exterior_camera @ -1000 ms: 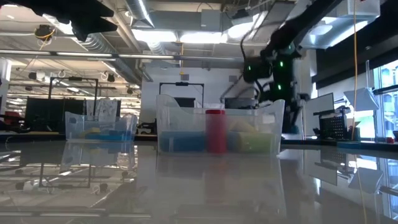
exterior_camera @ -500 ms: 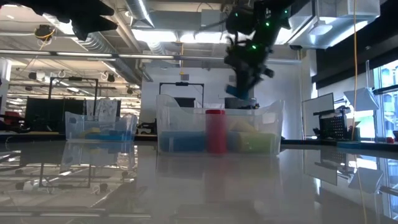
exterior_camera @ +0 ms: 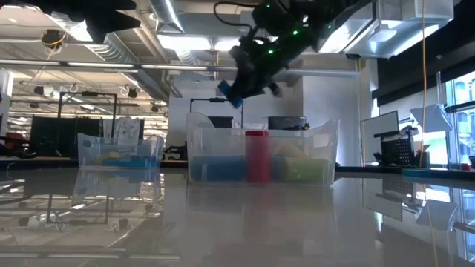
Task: Sort blocks by size
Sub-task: Put the light blue rectangular block into the top left transparent bin
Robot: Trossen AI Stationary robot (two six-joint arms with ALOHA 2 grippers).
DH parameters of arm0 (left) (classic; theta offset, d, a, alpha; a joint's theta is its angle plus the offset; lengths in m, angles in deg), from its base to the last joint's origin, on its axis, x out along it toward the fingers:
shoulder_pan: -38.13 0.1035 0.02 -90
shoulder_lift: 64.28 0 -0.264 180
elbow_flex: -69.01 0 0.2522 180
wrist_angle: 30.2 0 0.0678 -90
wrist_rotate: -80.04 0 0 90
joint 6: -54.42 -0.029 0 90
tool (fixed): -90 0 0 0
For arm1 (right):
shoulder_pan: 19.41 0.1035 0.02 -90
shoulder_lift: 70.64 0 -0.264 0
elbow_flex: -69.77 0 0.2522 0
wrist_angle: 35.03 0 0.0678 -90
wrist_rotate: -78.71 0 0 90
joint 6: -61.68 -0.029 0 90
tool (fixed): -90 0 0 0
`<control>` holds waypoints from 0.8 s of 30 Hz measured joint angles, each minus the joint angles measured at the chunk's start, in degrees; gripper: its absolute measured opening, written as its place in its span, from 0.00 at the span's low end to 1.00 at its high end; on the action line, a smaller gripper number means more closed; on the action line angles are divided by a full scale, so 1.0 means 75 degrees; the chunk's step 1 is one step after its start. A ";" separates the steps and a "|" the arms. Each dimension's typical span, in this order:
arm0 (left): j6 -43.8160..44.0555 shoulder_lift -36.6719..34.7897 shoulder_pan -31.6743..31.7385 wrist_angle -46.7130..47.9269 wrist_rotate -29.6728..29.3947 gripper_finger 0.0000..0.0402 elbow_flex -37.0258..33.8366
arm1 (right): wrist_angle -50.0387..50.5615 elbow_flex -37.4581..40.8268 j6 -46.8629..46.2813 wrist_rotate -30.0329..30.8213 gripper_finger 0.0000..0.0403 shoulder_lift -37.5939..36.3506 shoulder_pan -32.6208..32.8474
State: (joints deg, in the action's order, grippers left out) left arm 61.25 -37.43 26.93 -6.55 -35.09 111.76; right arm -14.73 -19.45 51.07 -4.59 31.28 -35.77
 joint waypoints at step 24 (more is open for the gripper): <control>-0.0128 0.0006 0.0001 0.0012 0.0000 0.49 0.0000 | -0.4094 -0.1774 0.0076 -0.0980 0.19 0.3208 0.0128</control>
State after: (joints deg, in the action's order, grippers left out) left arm 60.29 -37.38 26.93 -6.46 -35.09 111.76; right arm -45.44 -32.75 51.64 -11.94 55.34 -34.81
